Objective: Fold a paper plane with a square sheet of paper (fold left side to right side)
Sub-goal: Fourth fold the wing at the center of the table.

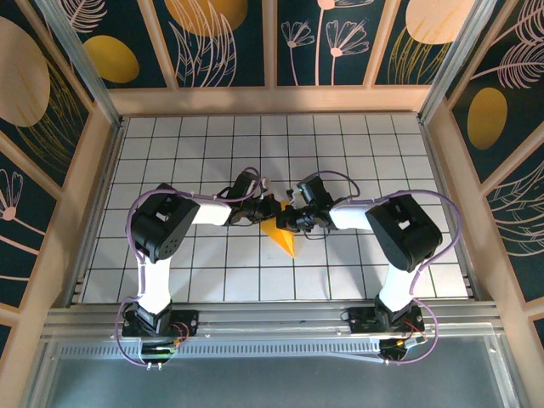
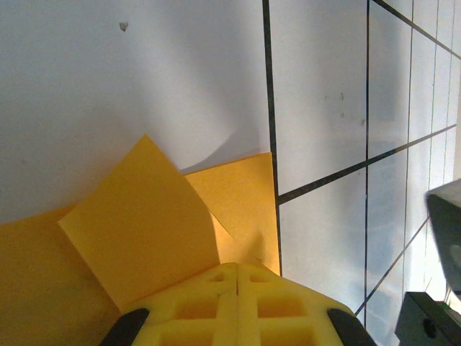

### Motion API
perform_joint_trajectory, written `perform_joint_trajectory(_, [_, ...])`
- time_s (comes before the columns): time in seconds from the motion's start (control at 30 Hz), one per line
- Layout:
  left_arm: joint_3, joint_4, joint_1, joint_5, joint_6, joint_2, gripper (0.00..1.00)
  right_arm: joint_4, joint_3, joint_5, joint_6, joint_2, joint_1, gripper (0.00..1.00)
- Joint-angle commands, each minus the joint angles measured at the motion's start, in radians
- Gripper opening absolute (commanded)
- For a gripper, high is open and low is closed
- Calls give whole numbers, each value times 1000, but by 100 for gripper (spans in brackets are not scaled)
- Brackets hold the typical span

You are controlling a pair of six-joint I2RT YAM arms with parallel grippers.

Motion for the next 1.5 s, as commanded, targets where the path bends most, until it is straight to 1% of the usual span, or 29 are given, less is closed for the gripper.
perform_joint_trajectory(0.0, [-21,-119,2,-36,1,33,0,-9,8,21,-25,20,-7,0])
perform_joint_trajectory(0.2, [-17,-134,2,-45,-2,40,0,-36,-19,43,-34,3,-5,0])
perform_joint_trajectory(0.8, [-17,-173,2,-74,-12,55,0,-122,-68,15,-48,-42,13,0])
perform_joint_trajectory(1.43, [-18,-180,2,-76,-15,67,0,-127,-143,-3,-27,-101,34,0])
perform_joint_trajectory(1.47, [9,-180,2,-76,-15,67,0,-125,-148,-3,-24,-106,35,0])
